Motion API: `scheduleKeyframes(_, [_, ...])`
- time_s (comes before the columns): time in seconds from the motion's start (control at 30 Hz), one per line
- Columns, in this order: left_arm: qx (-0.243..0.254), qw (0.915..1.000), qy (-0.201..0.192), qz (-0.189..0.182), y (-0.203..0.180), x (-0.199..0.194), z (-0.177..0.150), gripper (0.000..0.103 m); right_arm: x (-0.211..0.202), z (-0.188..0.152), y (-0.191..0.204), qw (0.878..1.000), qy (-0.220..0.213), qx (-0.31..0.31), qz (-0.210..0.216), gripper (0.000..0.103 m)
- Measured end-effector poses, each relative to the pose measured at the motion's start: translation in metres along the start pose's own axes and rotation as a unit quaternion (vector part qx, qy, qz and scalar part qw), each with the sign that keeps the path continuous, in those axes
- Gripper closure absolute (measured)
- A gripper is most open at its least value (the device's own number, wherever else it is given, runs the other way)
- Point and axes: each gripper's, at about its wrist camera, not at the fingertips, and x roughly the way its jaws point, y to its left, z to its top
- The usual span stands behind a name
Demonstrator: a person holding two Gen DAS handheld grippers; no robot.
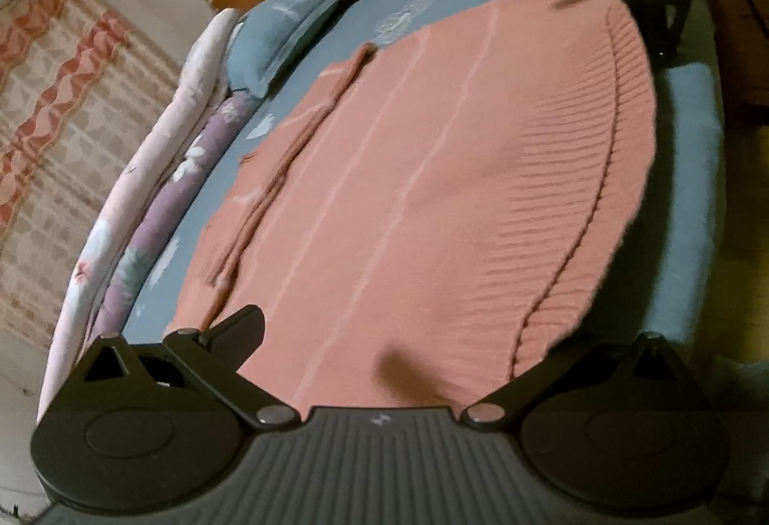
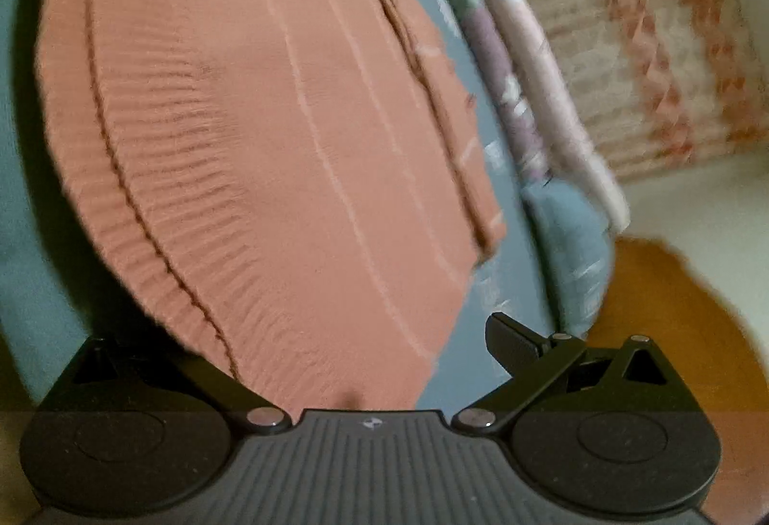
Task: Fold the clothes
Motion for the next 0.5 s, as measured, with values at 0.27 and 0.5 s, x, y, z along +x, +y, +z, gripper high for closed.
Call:
scheduleKeyframes(0.27, [-0.023, 0.9982, 0.047, 0.031, 0.026, 0.006, 0.019, 0.002, -0.001, 0.006, 0.0, 0.995, -0.024, -0.028, -0.089, 0.0])
scheduleKeyframes(0.5, [-0.032, 0.9947, 0.087, -0.043, 0.036, 0.024, 0.024, 0.04, 0.01, 0.003, -0.023, 0.999, -0.024, 0.026, 0.004, 0.005])
